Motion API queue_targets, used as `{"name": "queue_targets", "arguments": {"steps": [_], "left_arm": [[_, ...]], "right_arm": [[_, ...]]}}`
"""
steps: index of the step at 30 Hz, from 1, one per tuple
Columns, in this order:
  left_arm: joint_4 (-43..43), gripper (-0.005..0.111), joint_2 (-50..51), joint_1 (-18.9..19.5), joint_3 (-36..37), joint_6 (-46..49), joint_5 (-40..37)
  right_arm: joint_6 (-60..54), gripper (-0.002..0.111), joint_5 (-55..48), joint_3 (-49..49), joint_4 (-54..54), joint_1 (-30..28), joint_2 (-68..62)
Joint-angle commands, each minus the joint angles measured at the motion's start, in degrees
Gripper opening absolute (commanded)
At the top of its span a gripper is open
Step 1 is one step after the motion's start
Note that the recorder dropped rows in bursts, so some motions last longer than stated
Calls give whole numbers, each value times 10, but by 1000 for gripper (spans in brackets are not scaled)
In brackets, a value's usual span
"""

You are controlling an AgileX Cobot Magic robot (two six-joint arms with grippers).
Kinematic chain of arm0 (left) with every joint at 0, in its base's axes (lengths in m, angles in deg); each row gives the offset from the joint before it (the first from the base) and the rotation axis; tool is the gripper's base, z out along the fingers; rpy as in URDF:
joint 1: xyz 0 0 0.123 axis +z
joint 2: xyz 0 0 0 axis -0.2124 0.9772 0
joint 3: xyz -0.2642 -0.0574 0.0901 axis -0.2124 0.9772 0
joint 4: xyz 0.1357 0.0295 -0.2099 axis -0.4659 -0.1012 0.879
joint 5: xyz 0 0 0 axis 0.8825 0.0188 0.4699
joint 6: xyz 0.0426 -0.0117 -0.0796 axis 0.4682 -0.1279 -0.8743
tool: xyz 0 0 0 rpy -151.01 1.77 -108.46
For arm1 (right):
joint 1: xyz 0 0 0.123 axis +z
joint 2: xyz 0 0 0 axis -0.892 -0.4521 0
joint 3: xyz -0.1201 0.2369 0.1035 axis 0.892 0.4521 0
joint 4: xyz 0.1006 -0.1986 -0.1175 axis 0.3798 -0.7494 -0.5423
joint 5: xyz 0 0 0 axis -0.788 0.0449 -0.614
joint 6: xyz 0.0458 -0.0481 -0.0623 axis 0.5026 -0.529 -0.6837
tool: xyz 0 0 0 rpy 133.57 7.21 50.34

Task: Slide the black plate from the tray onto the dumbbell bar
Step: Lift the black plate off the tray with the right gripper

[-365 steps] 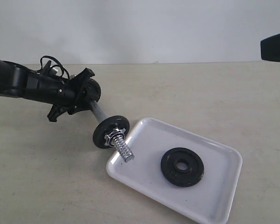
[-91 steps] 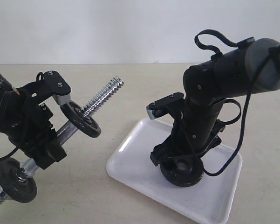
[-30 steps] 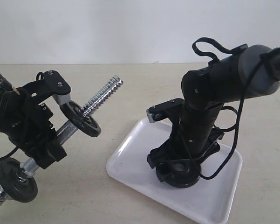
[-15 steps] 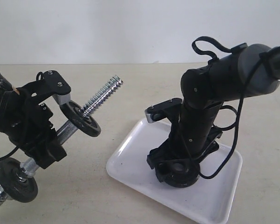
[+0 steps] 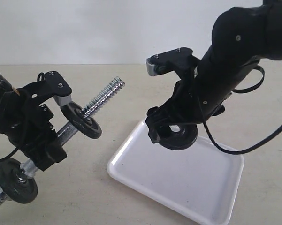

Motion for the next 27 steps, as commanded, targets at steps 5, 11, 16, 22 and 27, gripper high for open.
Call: {"name": "queue_targets", "arguments": {"steps": [5,11,16,22,27], "left_arm": [[76,4,-32,-1,-17,121,11],[171,4,-32,-1,-17,247,11],[192,4,-32,-1,-17,268,23],[229,4,-32,-1,-17,320,11],[231,4,-32,-1,-17,322,11]], "right_arm": [[-47,0,-3,-7,50,-92,131],[-282,0,-133,-7,377,-236,171],[-293,0,-146,-7,392,-242,171],[-318,0,-153,-7,426,-242,171],[-340,0,-156,-7,452,-242,171]]}}
